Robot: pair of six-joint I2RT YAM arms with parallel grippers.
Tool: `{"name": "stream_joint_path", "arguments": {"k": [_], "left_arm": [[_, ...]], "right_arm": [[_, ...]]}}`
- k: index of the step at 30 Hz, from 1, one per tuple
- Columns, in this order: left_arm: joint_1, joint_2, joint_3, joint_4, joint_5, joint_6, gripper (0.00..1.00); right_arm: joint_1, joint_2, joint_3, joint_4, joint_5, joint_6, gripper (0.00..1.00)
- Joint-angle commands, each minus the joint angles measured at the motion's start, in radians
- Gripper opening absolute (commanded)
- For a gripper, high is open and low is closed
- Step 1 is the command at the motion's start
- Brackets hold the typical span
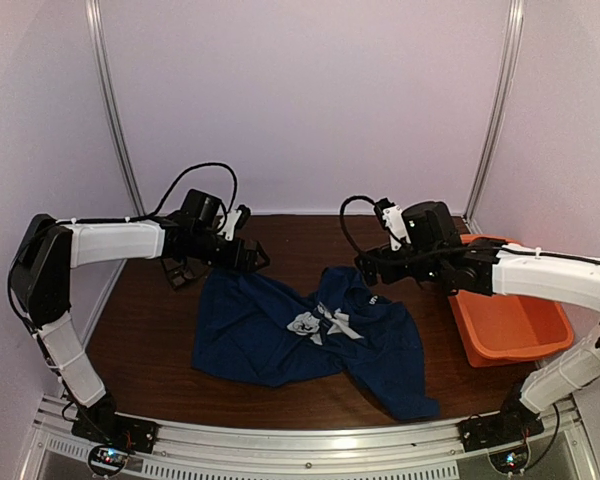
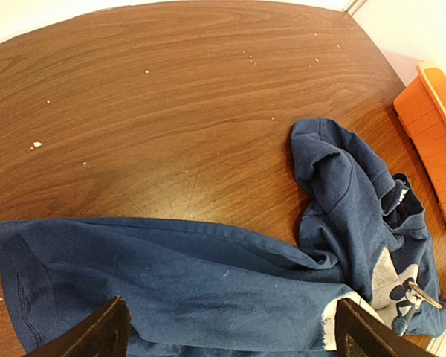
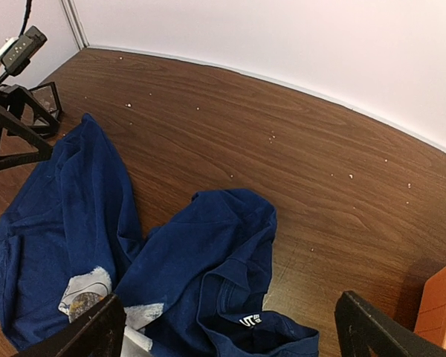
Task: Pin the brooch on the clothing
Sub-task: Pick up the clothing with brooches from the center of the board.
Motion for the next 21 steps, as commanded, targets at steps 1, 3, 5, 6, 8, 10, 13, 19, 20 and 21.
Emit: {"name": "stream_joint_path", "arguments": {"k": [1, 3, 5, 6, 8, 10, 13, 19, 20, 21], "left_arm": [[0.007, -0.03, -0.012, 0.037, -0.001, -0.002, 0.98], [0.007, -0.03, -0.011, 0.036, 0.005, -0.004, 0.98], [0.007, -0.034, -0.009, 0.036, 0.012, -0.002, 0.98], [0.007, -0.037, -0.01, 0.037, 0.01, -0.002, 0.98], [0.007, -0.041, -0.01, 0.036, 0.007, 0.0, 0.98], [0.007, -0.041, -0.01, 0.036, 0.006, 0.0, 0.98], [0.007, -0.037, -0.012, 0.039, 0.002, -0.001, 0.98], [0.007, -0.038, -0.01, 0.035, -0.007, 0.002, 0.98], [0.007, -0.037, -0.01, 0.034, -0.008, 0.002, 0.98], [0.007, -0.037, -0.009, 0.034, -0.009, 0.001, 0.98]], "right_arm": [[-0.015, 0.027, 0.004, -0.022, 0.002, 0.025, 1.0], [-0.025, 0.024, 0.002, -0.025, 0.002, 0.032, 1.0], [-0.031, 0.025, 0.001, -0.03, -0.002, 0.035, 1.0], [-0.035, 0.027, 0.0, -0.032, -0.001, 0.039, 1.0], [-0.044, 0.031, -0.005, -0.031, -0.004, 0.05, 1.0], [-0.045, 0.035, -0.01, -0.026, -0.014, 0.056, 1.0], [-0.048, 0.044, -0.011, -0.026, -0.017, 0.055, 1.0], [-0.061, 0.053, 0.005, -0.052, -0.008, 0.05, 1.0], [-0.064, 0.053, 0.005, -0.054, -0.009, 0.049, 1.0], [-0.068, 0.053, 0.004, -0.054, -0.009, 0.051, 1.0]]}}
